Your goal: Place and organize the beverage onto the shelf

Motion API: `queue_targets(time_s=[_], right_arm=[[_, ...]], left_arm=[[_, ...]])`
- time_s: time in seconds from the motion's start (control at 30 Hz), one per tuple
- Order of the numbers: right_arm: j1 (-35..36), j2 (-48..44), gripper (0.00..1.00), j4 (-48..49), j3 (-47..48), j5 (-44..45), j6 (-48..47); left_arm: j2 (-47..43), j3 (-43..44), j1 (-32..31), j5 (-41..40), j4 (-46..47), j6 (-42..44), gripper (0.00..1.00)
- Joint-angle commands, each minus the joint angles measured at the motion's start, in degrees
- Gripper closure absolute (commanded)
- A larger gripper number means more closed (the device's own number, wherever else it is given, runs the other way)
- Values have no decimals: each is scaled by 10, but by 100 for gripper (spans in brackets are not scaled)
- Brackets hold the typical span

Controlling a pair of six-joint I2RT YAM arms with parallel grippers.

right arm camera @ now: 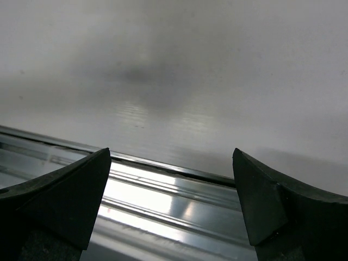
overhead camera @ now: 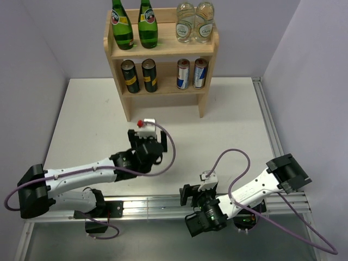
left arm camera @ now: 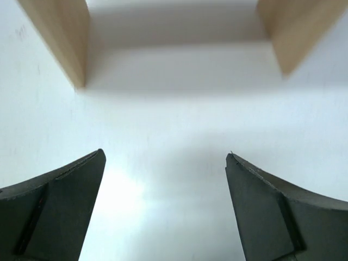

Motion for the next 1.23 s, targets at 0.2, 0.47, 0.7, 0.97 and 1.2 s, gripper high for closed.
queue_targets(time_s=[0.2, 0.47, 0.7, 0.97, 1.2], right_arm=[[15, -88, 0, -298, 297, 212, -111], [15, -194, 0, -117, 478, 384, -554], [8, -259, 0, -81, 513, 389, -668], [8, -348, 0, 51, 426, 388, -781], [8, -340, 0, 25, 437, 388, -776]], left_arm=[[-64, 108, -219, -181, -586, -491, 1], [-150, 183, -255, -219, -593, -424, 1], [-251, 176, -257, -231, -315, -89, 1], [-268, 195, -257, -238, -234, 28, 1], [-253, 213, -257, -249, -277, 6, 1]])
